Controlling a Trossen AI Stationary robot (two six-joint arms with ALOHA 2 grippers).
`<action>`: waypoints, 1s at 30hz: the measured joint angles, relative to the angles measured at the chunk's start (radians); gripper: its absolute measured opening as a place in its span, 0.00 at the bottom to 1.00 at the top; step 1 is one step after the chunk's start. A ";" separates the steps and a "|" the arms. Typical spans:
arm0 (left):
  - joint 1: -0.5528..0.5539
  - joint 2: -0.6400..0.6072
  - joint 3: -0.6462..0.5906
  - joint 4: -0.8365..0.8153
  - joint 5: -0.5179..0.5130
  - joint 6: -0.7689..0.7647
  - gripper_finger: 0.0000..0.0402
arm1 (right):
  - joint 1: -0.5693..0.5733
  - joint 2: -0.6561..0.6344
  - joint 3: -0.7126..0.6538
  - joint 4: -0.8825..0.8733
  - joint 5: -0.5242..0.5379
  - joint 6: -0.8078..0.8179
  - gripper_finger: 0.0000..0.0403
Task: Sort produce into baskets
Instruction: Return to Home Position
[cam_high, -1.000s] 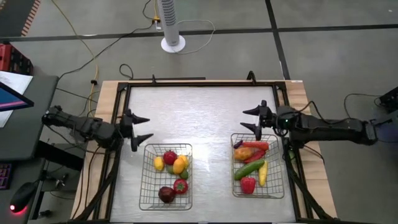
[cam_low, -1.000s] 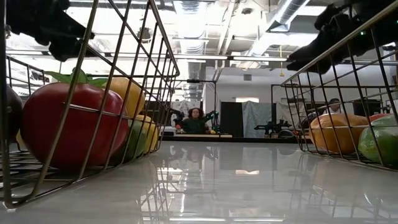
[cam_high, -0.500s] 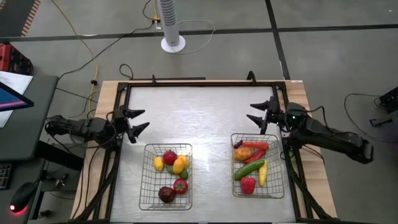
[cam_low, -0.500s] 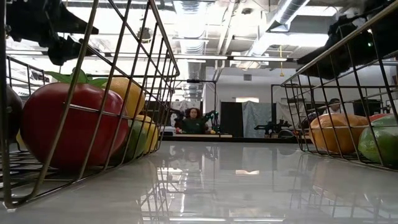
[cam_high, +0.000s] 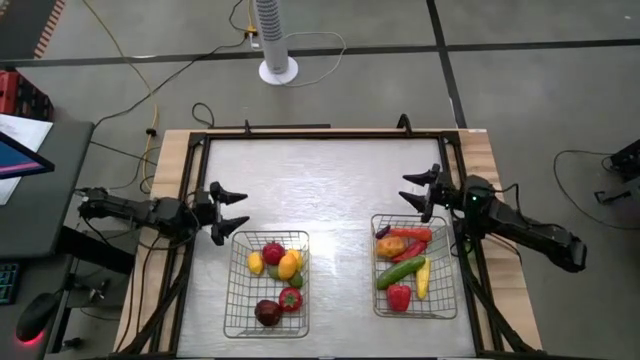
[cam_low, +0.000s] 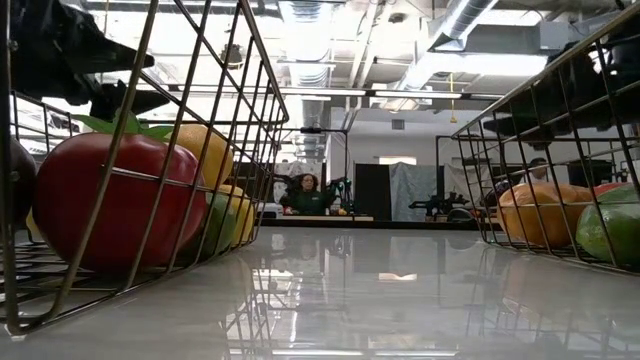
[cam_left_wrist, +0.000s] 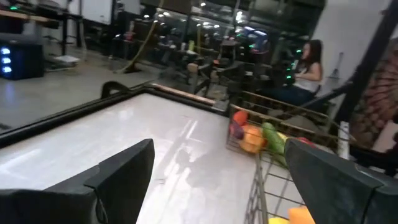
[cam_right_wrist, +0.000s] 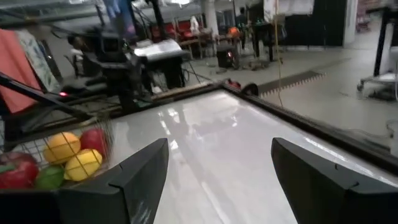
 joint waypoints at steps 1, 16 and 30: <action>0.000 0.000 -0.011 0.017 0.013 0.004 0.86 | 0.001 -0.004 0.000 0.005 -0.008 0.001 0.77; 0.000 0.003 -0.013 0.039 -0.139 -0.012 0.86 | 0.015 -0.011 -0.001 0.013 0.182 0.107 0.77; 0.000 0.003 -0.014 0.039 -0.172 0.017 0.86 | 0.016 -0.008 -0.002 0.008 0.183 -0.035 0.77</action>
